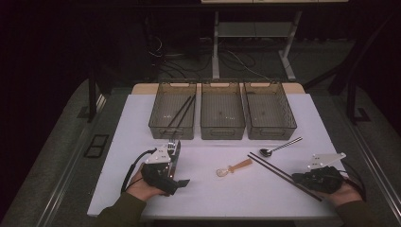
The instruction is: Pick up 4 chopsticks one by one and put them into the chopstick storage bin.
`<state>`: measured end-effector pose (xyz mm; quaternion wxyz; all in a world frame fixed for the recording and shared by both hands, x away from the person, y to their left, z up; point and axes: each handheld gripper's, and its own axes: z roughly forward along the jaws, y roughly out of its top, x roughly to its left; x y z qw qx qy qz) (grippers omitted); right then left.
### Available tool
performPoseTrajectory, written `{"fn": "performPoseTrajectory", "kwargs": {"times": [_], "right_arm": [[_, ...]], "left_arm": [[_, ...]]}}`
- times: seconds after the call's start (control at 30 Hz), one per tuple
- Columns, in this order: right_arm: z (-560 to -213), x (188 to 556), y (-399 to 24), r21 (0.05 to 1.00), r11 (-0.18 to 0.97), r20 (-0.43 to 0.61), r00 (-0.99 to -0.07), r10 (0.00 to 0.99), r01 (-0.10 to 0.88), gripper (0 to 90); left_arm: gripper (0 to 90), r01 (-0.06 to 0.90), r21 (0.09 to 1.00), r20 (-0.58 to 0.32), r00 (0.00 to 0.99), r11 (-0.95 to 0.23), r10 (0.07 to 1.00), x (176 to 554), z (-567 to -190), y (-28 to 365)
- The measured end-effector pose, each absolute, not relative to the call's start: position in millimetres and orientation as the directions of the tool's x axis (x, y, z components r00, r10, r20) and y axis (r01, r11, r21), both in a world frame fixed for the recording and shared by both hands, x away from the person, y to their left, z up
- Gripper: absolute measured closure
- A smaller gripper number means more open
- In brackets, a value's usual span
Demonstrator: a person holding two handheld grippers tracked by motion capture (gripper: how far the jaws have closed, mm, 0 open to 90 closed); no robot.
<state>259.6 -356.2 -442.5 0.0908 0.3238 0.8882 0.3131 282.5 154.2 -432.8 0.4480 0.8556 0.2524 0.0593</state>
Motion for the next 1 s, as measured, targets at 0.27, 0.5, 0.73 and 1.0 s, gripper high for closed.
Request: {"fn": "performPoseTrajectory", "kwargs": {"times": [0.27, 0.5, 0.73, 1.0], "right_arm": [[-440, 260, -358, 0.636, 0.582, 0.055, -0.782, 0.621, 0.507, 85.6], [-436, 258, -359, 0.667, 0.559, 0.068, -0.786, 0.614, 0.493, 85.6], [-430, 257, -355, 0.689, 0.547, 0.074, -0.797, 0.600, 0.476, 85.6], [-421, 263, -349, 0.723, 0.505, 0.101, -0.795, 0.598, 0.472, 85.5]], "left_arm": [[0.0, 0.382, 0.796, -0.128, 0.865, -0.470, 0.485, 282, -433, 154], [0.0, 0.382, 0.796, -0.129, 0.865, -0.469, 0.485, 283, -433, 154], [0.0, 0.384, 0.797, -0.132, 0.864, -0.467, 0.485, 283, -433, 154], [0.0, 0.380, 0.800, -0.132, 0.866, -0.463, 0.482, 283, -433, 155]]}}
